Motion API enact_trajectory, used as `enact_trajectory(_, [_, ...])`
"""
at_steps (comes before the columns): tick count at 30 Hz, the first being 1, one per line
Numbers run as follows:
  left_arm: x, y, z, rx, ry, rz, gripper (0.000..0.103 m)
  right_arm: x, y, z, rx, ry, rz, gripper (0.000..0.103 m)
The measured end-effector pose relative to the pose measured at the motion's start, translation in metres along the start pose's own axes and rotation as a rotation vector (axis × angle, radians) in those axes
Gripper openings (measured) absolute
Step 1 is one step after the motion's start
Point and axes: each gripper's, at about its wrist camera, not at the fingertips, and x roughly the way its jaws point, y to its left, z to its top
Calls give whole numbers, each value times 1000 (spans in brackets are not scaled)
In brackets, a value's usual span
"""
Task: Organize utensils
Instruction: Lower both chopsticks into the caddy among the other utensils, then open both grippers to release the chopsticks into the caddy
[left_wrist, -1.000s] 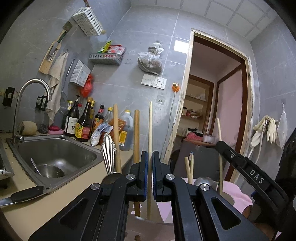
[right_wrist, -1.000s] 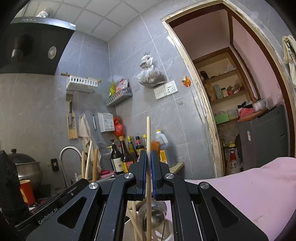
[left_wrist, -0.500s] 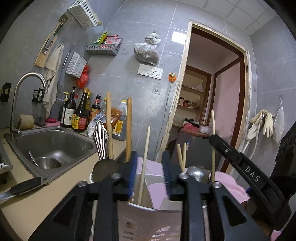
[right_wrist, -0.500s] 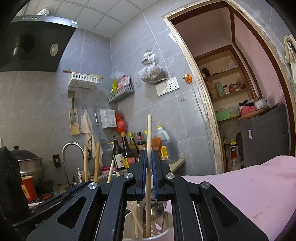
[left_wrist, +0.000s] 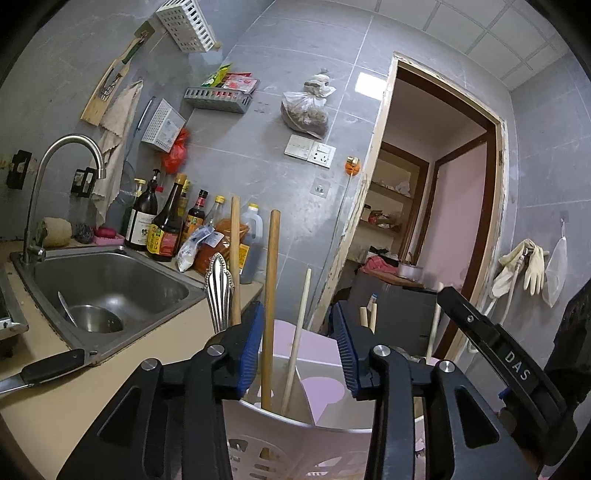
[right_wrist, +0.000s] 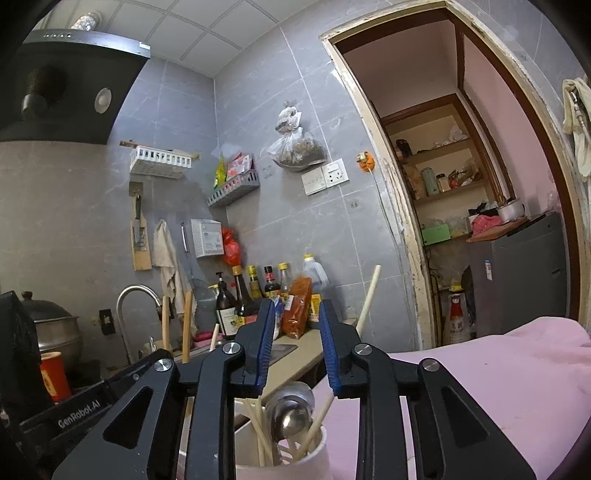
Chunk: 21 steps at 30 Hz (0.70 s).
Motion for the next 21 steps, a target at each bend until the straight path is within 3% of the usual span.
enact_trajectory(11, [-1, -6, 1, 24, 3, -16, 38, -12, -1, 2, -25, -6, -38, 28])
enact_trajectory(21, [-2, -9, 0, 44, 8, -31, 42, -19, -2, 2, -32, -8, -52, 39])
